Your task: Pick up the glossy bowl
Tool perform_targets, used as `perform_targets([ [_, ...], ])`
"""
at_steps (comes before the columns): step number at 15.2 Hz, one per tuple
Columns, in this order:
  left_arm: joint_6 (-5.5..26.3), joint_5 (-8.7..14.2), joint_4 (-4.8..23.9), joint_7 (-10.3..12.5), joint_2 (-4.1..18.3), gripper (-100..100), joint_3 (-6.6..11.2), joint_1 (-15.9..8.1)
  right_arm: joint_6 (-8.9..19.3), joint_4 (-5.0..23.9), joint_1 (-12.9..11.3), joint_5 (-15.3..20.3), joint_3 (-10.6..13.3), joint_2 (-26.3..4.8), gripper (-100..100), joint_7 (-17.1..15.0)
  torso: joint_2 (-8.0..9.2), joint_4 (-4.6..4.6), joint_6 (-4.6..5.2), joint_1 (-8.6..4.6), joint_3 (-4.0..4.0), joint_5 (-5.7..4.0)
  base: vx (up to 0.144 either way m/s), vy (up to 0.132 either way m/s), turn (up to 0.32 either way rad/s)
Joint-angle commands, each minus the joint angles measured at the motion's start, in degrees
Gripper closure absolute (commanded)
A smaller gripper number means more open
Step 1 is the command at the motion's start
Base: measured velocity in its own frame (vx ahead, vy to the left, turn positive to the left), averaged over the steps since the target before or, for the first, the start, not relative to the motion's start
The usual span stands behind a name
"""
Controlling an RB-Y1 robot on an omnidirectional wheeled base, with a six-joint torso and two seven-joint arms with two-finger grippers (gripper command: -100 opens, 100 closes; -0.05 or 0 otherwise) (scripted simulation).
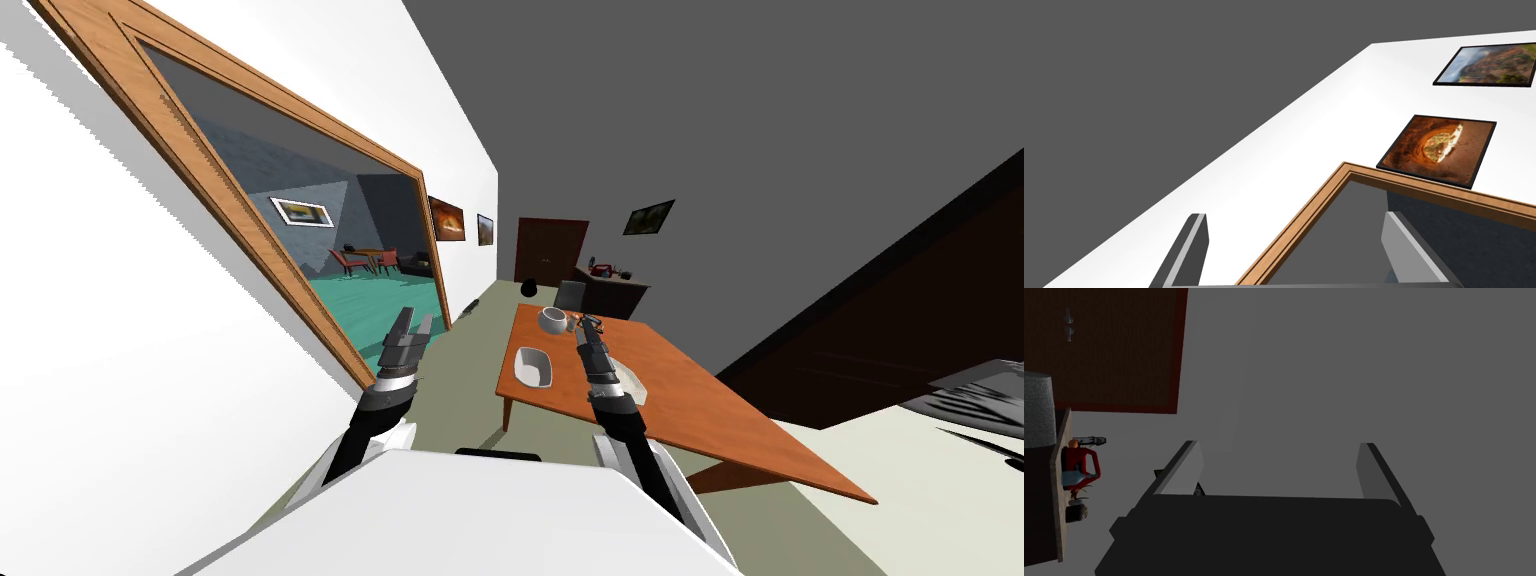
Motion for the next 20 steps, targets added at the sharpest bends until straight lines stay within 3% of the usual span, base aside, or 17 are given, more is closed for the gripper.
perform_targets([
  [1, 0.0, 0.0, 0.0, 0.0, 0.0, 0, 0.0, 0.0, 0.8, 0.8, 0.4, 2.1, 0.6, -2.9, -100, 0.5, 0.0, 0.0, 0.0, 0.0, 0.0, 0.0, -0.047, 0.103, 0.039],
  [2, 0.0, 0.0, 0.0, 0.0, 0.0, 0, 0.0, 0.0, 0.8, 0.8, 0.4, 2.1, 0.6, -2.9, -100, 0.5, -0.04, -0.01, 0.0, 0.0, -0.02, 0.0, -0.035, 0.085, 0.029],
  [6, 0.0, 0.0, 0.0, 0.0, 0.0, 0, 0.0, 0.0, 1.9, 3.5, 1.5, 7.0, 1.7, -8.5, -100, 1.6, -0.17, -0.04, 0.0, 0.02, -0.1, 0.01, -0.019, 0.105, 0.058],
  [11, 0.0, 0.0, 0.0, 0.0, 0.0, 0, 0.0, 0.0, 2.8, 5.5, 2.3, 10.8, 2.5, -13.0, -100, 2.4, -0.26, -0.06, -0.01, -0.02, -0.15, 0.0, -0.004, 0.097, 0.052],
  [20, 0.0, 0.0, 0.0, 0.0, 0.0, 0, 0.0, 0.0, 5.3, 11.4, 4.7, 21.1, 4.8, -23.8, -100, 4.8, -0.36, -0.08, -0.01, 0.0, -0.21, 0.0, 0.017, 0.103, 0.064],
])
